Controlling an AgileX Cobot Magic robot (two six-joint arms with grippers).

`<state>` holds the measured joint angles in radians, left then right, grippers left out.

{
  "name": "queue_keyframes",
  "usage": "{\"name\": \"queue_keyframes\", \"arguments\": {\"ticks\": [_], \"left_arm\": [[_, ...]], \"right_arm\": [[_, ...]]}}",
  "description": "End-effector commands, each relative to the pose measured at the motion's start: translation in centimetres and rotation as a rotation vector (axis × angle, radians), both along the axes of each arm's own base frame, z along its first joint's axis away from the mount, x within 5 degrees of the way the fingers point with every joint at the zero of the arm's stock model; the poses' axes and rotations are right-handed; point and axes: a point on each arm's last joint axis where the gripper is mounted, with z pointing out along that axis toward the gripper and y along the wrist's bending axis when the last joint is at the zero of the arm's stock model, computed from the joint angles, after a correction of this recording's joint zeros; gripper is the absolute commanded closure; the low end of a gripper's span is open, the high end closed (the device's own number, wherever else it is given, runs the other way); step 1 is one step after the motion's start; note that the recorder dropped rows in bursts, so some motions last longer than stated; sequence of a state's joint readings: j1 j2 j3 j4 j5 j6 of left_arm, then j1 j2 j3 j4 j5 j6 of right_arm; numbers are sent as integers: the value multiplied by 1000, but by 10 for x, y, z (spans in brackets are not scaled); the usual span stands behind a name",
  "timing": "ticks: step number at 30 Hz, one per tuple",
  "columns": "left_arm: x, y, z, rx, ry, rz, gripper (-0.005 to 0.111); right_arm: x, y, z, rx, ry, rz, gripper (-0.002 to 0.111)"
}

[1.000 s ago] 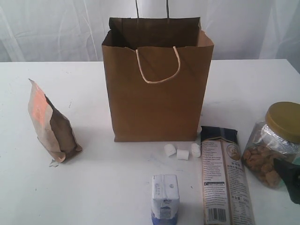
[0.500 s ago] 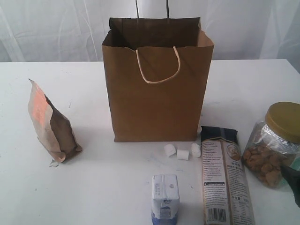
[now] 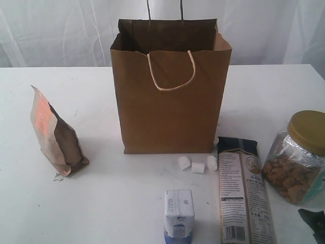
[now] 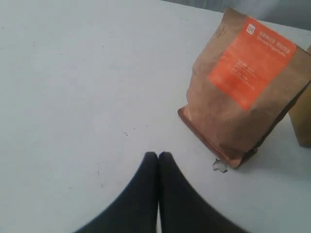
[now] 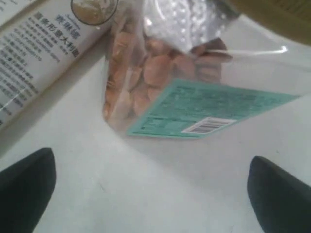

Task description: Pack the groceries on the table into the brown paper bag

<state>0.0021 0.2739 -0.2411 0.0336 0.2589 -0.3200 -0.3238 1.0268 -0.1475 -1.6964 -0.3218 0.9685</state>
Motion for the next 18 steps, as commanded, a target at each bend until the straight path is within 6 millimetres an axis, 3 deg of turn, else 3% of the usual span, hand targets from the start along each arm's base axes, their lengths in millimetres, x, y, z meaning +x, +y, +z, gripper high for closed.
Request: {"name": "queue_keyframes", "arguments": {"ticks": [1,8,12,18], "left_arm": [[0,-1,2,-3,-31,-6,107],[-1,0,0,4,-6,-8,107],[-4,-1,-10,4,94,-11,107],[-3,0,-17,11,79,-9,107]], "right_arm": [[5,-5,4,-14,-56,-66,3],[24,-8,-7,18,-86,-48,3],[55,-13,-18,260,-172,-189,3],[61,-9,-36,323,-138,-155,9]]}}
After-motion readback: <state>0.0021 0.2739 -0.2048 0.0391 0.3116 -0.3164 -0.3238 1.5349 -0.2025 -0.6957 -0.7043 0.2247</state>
